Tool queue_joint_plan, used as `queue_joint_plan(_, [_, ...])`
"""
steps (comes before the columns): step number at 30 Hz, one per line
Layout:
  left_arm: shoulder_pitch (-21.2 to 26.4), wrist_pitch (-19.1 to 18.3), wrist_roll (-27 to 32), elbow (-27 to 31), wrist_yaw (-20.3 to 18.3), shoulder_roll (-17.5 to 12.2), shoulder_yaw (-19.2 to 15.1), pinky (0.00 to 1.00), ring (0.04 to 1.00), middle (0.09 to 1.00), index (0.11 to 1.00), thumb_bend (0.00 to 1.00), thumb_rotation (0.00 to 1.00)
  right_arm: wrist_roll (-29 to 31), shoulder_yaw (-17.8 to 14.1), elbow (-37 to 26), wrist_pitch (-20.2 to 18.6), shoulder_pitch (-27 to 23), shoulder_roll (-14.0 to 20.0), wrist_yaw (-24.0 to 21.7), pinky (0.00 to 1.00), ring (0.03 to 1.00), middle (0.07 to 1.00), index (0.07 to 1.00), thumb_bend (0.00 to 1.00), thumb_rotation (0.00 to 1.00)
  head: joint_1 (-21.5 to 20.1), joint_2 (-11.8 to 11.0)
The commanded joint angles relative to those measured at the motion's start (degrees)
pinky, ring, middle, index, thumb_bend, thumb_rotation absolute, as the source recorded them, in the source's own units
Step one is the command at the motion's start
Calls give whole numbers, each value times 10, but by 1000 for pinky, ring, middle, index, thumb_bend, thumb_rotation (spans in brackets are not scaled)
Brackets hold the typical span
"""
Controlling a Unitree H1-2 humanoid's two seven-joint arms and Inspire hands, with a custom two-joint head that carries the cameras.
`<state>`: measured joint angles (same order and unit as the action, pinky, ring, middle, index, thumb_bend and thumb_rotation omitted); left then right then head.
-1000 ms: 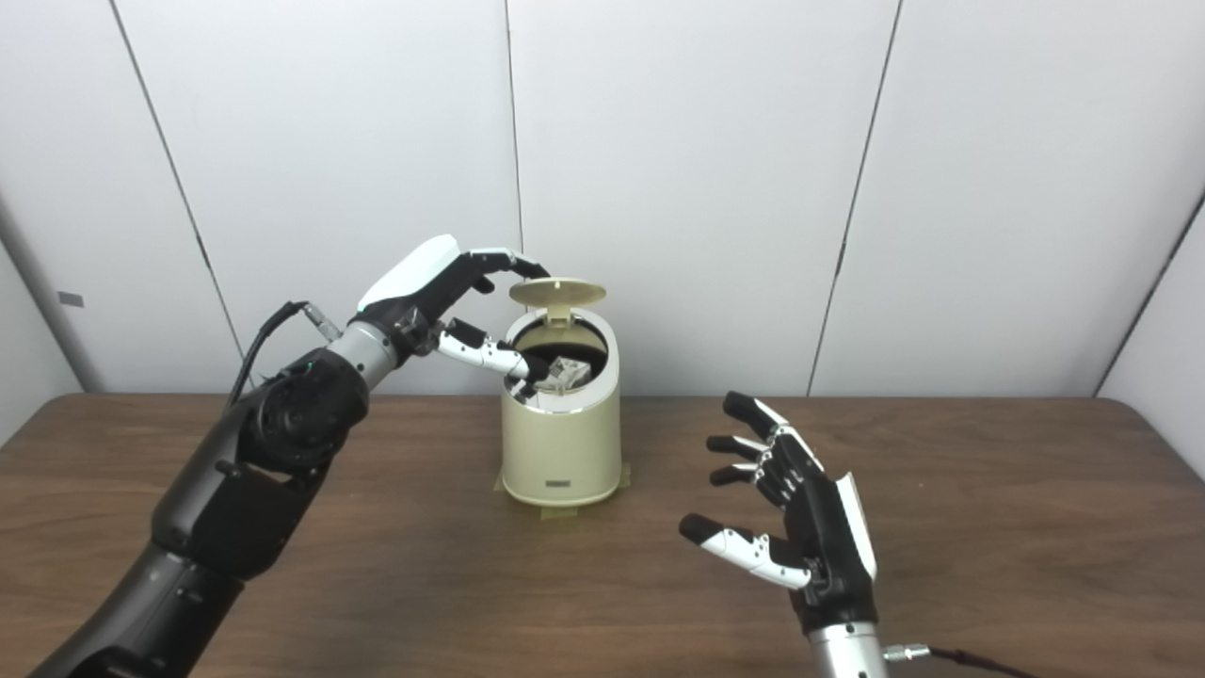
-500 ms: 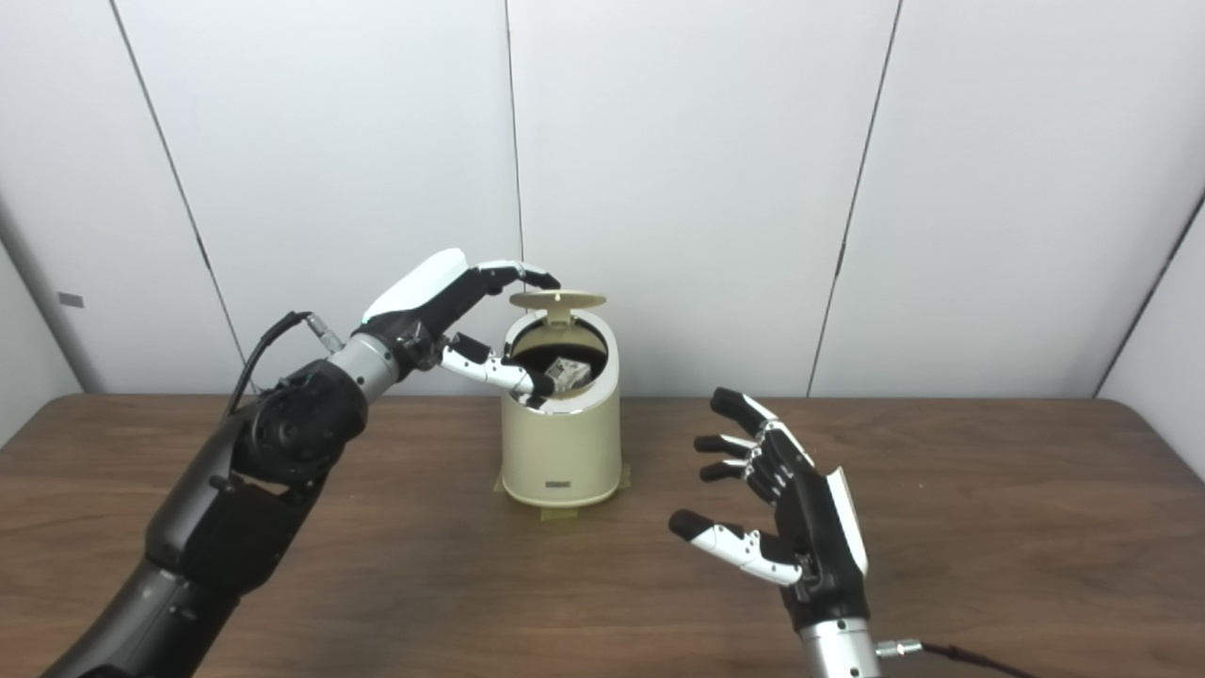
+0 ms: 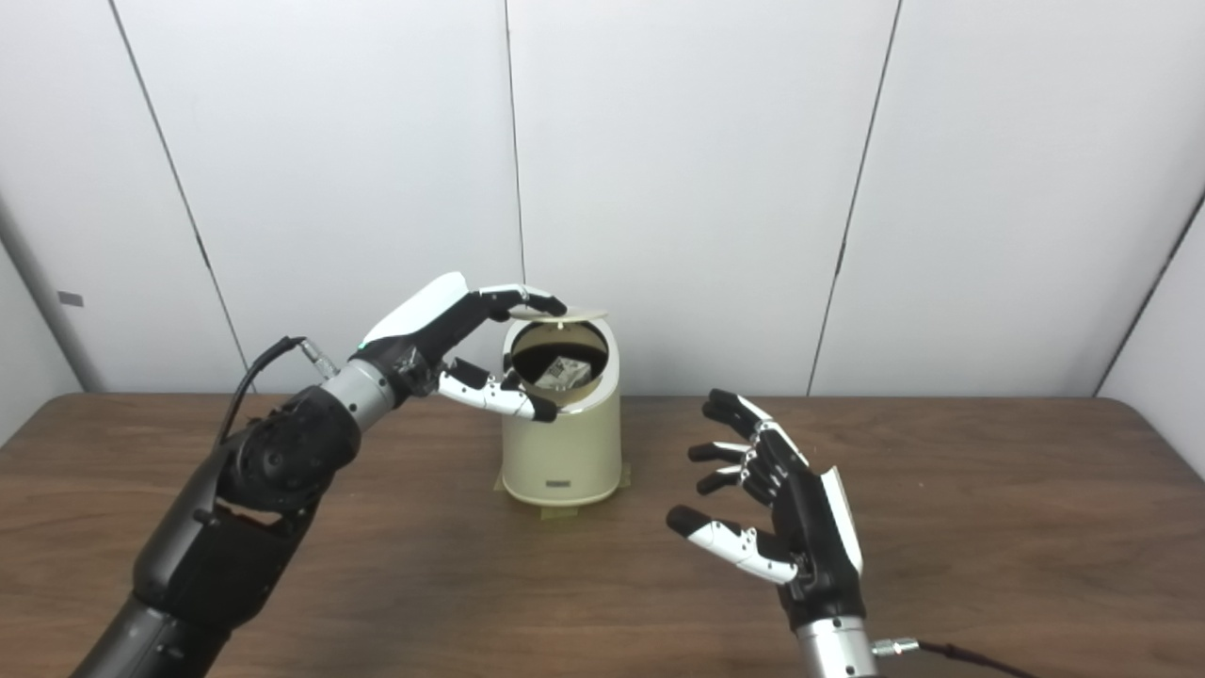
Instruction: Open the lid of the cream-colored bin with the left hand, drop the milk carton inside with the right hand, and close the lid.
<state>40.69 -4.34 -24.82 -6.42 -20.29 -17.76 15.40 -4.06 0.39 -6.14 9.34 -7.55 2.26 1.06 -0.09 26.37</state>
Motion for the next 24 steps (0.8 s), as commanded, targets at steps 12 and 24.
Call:
queue_joint_plan(12, [9,75,-194,23,40,-47,82,984,1000,831,814,902,296,-6,-1,-33,7,-17,-6,2,483,647,805,802,750,406,-2,8])
queue_joint_plan(24, [-7,72,-332,21,29,-47,124,1000,1000,845,835,941,305,-7,2,-52,-9,-12,-12,0,478,645,806,799,750,403,-6,18])
